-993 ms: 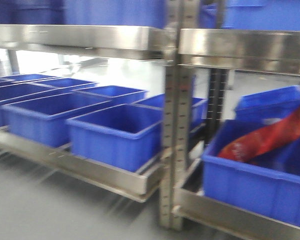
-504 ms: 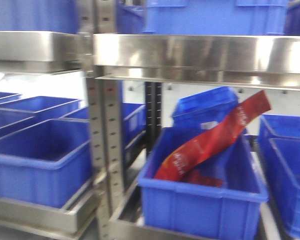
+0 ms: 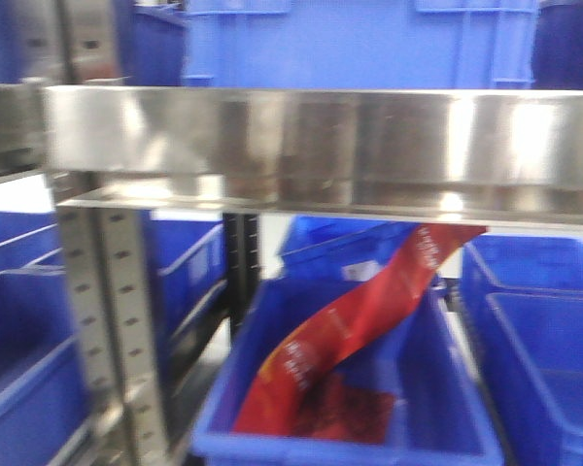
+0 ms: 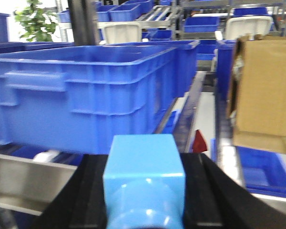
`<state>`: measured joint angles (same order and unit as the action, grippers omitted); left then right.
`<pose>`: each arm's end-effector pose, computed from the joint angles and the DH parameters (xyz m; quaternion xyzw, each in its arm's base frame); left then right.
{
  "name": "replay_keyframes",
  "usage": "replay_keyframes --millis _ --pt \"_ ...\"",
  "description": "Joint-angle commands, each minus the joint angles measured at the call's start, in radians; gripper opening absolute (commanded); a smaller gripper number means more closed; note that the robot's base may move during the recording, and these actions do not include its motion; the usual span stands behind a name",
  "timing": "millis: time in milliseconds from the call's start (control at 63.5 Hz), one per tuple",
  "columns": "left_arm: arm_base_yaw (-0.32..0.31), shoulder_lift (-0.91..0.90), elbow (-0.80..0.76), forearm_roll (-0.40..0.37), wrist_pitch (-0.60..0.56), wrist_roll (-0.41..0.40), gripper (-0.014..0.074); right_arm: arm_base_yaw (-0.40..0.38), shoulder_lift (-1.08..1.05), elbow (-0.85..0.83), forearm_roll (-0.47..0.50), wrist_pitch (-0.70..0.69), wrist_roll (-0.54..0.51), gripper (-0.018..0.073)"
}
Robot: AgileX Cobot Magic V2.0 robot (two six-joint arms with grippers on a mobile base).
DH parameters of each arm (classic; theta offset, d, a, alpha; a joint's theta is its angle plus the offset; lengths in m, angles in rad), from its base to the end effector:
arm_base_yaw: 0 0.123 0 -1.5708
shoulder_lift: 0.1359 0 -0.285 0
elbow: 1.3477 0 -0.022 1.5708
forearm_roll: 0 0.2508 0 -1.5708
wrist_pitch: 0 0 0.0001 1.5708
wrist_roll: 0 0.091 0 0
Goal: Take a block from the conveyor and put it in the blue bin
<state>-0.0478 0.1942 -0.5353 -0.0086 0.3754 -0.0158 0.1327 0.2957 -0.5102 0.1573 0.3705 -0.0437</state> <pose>0.0402 -0.0022 0.3443 0.0094 0.6881 -0.0271 0.7251 0.0635 0.0137 0.3318 -0.0302 0.7289 0.1010 0.6764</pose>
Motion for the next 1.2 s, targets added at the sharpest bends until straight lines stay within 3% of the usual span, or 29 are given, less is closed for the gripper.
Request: replay_keyframes --millis 0,1182 --pt "-0.005 -0.002 0.002 -0.006 -0.023 -0.001 -0.0111 0.001 -0.001 -0.008 -0.002 -0.02 -0.008 -0.0162" --pt "-0.005 -0.002 0.002 -0.006 -0.023 -0.001 -0.0111 0.001 -0.001 -0.008 -0.002 -0.02 -0.008 -0.0162"
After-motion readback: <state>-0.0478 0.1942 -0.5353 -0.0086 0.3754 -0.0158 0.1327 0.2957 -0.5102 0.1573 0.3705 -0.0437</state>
